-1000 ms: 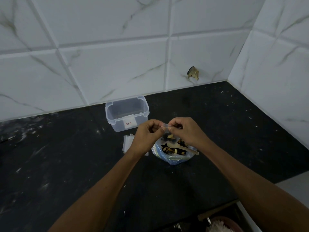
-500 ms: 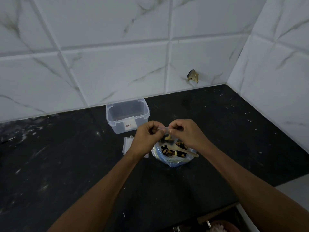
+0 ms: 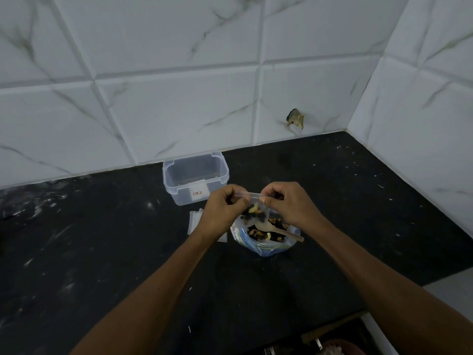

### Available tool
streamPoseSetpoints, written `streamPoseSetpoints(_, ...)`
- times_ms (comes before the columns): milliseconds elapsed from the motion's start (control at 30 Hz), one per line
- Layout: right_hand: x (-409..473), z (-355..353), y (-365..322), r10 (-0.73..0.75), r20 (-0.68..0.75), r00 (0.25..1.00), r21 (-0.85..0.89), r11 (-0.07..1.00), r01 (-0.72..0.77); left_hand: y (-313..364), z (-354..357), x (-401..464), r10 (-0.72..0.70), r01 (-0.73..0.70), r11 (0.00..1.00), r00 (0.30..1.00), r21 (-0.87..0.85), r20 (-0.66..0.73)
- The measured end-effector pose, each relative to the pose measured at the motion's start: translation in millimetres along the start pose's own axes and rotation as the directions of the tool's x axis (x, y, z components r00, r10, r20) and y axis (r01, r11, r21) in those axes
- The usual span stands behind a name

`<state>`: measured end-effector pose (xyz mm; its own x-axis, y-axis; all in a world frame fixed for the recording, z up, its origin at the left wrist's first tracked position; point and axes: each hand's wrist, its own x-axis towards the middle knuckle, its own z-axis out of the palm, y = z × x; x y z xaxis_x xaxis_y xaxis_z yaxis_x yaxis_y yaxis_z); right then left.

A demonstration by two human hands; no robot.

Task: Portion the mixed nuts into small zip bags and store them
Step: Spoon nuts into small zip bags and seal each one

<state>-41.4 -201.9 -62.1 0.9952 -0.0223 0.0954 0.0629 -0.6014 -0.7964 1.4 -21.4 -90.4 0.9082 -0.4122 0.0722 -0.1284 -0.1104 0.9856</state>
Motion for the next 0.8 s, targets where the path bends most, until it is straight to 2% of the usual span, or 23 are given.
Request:
streamPoseSetpoints(200, -2.4, -2.8, 0.3, 0.006, 0.044, 0.999, 0.067, 0.998, -0.009, -1.4, -1.7, 1.1, -0.007, 0.007, 0.997, 1.0, 0.072, -0.008)
streamPoseSetpoints(400, -1.7, -2.5, 3.9, 0.017, 0.007, 1.0, 0.037, 0.999, -0.017, -2.3, -1.8, 1.4, -0.01, 0.011, 0.999, 1.0, 0.049, -0.01)
streamPoseSetpoints(500, -2.3, -2.9, 5.3, 0.05, -0.01, 0.999, 0.108, 0.993, -0.049, -2.8, -3.2, 0.4, -0.022, 0.022, 1.0, 1.0, 0.01, -0.007)
streamPoseSetpoints(700, -6.9, 4.5, 8.5, 0.093, 0.073, 0.993, 0.205, 0.973, -0.106, -5.8, -5.8, -4.3, -0.042, 0.043, 0.998, 0.999, 0.047, -0.027)
streamPoseSetpoints(800, -7.8, 17.6, 8.0, 0.167, 0.126, 0.978, 0.348, 0.915, -0.202, -8.5, -9.2, -10.0, -0.069, 0.07, 0.997, 0.997, 0.029, -0.022)
